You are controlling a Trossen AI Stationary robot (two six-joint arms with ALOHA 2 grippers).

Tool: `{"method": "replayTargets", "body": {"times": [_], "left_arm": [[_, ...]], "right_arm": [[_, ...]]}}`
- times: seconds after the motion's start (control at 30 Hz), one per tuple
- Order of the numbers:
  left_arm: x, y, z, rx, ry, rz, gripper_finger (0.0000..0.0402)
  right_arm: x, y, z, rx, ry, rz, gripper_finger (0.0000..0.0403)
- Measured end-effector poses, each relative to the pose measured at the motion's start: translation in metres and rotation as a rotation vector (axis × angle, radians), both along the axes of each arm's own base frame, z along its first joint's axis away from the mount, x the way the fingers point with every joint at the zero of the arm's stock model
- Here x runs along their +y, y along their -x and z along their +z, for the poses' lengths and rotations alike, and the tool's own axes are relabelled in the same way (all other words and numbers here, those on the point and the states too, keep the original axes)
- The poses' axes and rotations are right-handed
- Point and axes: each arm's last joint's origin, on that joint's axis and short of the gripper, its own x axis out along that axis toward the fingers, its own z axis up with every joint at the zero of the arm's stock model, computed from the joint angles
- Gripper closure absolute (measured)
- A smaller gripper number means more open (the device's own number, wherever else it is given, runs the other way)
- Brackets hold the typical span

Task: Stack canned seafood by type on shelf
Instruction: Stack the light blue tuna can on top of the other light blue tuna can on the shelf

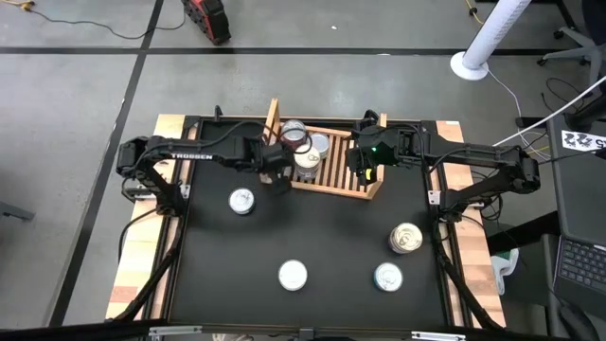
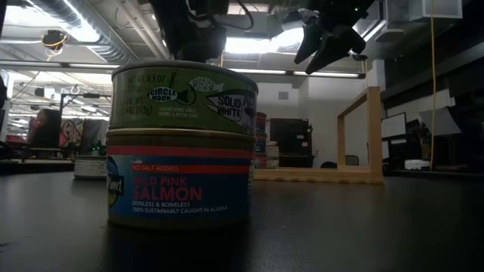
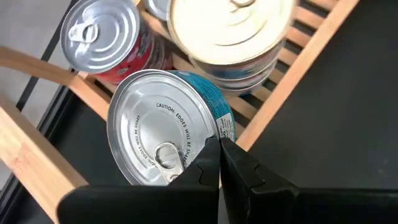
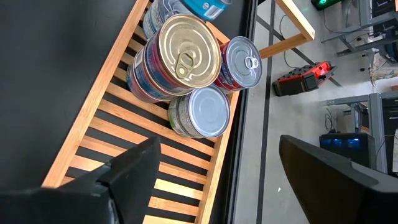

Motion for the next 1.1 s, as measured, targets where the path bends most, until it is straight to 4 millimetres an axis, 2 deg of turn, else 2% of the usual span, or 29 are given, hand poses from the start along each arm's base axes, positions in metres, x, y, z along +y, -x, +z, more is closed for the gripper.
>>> {"method": "replayTargets", "body": {"times": [0.13, 0.37, 0.97, 1.1], "left_arm": [[0.006, 0.002, -0.006, 0.001, 0.000, 0.020, 0.0401], [0.006, 0.003, -0.016, -0.003, 0.010, 0.019, 0.0401], [0.008, -0.002, -0.014, -0.061, -0.001, 0.023, 0.0401], [0.008, -0.004, -0.020, -0.027, 0.002, 0.016, 0.0401]], "right_arm": [[0.000, 0.000, 0.000, 0.000, 0.000, 0.000, 0.0077], [0.000, 0.000, 0.000, 0.000, 0.000, 0.000, 0.0077], [0.000, 0.000, 0.000, 0.000, 0.000, 0.000, 0.0077], [0.000, 0.000, 0.000, 0.000, 0.000, 0.000, 0.0077]]}}
